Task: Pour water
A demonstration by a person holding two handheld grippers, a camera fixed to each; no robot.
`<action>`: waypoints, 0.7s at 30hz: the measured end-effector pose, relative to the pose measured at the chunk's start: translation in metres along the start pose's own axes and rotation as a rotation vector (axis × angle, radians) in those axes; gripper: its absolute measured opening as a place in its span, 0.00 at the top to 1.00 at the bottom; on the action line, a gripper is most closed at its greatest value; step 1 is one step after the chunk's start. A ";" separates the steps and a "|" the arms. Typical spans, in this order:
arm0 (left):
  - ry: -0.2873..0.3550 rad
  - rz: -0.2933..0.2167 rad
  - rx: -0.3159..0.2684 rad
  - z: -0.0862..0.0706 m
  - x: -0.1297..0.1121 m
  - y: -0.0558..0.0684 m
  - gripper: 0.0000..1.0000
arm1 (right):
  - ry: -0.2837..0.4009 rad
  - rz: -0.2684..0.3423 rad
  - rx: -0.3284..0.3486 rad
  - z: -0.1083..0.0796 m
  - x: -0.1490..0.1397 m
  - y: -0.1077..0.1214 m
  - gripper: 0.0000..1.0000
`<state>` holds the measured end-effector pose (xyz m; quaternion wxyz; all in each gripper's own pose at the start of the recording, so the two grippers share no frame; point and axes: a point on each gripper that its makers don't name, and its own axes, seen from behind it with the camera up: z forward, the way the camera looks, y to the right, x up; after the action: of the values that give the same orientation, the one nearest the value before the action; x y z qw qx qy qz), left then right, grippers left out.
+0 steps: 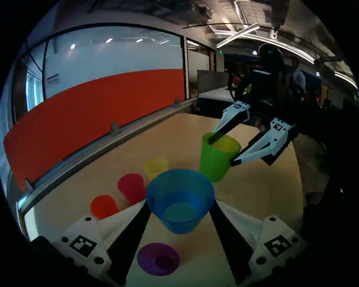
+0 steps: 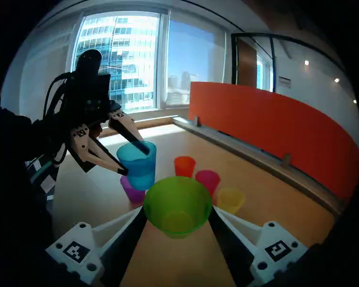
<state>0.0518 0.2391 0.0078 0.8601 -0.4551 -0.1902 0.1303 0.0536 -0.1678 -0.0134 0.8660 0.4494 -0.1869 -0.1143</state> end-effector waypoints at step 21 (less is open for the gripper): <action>0.166 -0.059 0.050 -0.029 0.035 -0.012 0.15 | 0.166 0.007 -0.041 -0.008 0.046 0.002 0.08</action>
<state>0.0962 0.2254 0.0100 0.8874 -0.4371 -0.1281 0.0715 0.0984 -0.1773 -0.0065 0.8879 0.4388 -0.1138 -0.0776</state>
